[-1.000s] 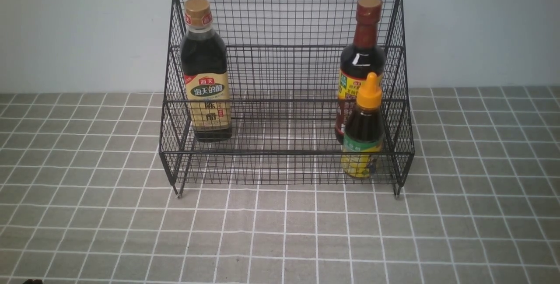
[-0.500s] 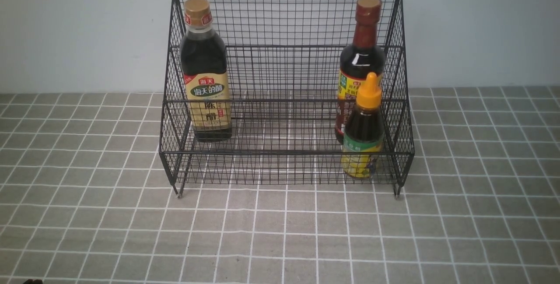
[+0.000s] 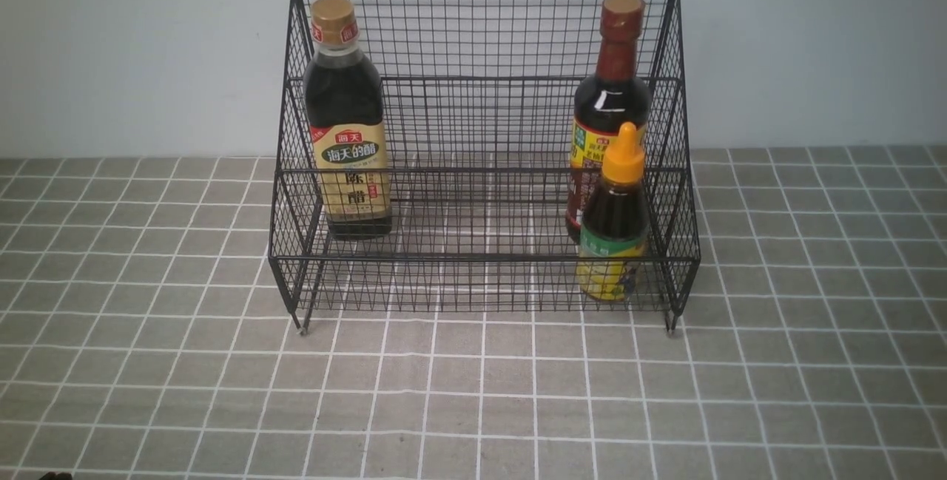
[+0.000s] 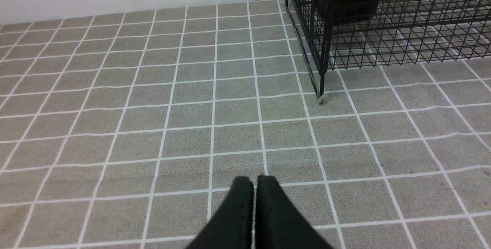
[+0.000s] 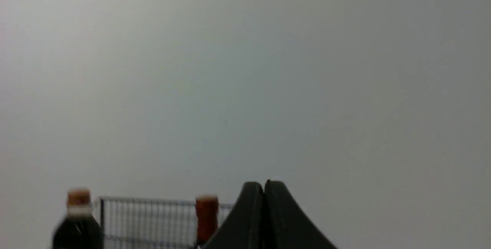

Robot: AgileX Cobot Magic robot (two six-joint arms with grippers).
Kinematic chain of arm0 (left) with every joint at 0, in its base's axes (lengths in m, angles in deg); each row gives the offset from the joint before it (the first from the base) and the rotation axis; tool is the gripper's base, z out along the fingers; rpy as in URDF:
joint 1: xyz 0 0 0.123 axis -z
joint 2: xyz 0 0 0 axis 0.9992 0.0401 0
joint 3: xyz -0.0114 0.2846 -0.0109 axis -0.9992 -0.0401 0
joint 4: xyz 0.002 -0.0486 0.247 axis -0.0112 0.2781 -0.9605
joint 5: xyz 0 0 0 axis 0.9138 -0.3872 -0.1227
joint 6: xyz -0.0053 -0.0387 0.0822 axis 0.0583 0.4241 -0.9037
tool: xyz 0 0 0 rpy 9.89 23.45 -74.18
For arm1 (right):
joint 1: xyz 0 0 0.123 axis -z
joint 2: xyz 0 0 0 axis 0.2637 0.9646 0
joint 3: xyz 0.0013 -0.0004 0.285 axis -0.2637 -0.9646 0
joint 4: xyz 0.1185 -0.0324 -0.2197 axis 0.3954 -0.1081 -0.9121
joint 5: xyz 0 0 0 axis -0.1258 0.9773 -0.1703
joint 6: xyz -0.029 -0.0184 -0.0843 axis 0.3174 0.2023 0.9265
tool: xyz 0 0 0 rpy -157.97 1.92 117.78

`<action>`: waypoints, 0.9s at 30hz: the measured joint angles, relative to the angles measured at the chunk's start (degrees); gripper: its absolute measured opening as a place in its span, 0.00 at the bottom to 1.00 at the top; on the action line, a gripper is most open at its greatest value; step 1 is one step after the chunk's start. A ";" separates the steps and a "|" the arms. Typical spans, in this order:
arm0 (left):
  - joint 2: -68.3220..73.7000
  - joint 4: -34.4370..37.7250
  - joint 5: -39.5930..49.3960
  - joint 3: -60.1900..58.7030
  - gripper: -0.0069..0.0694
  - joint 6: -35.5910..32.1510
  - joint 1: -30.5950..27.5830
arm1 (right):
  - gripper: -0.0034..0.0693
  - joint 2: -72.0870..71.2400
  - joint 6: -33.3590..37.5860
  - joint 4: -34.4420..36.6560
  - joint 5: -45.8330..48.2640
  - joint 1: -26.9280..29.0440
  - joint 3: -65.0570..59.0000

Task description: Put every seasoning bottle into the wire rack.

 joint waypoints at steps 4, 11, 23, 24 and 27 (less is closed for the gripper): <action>0.00 0.00 0.05 0.00 0.08 0.00 0.00 | 0.03 0.00 0.05 -3.76 6.76 4.84 -6.05; 0.00 0.00 0.05 0.00 0.08 0.00 0.00 | 0.03 0.00 -0.47 -3.21 9.72 13.26 -19.87; 0.00 0.00 0.11 0.00 0.08 0.00 0.00 | 0.03 0.07 -1.24 -2.98 10.09 14.26 -20.43; 0.00 0.00 0.11 0.00 0.08 0.00 0.00 | 0.03 0.07 -1.24 -2.98 10.09 14.26 -20.43; 0.00 0.00 0.11 0.00 0.08 0.00 0.00 | 0.03 0.07 -1.24 -2.98 10.09 14.26 -20.43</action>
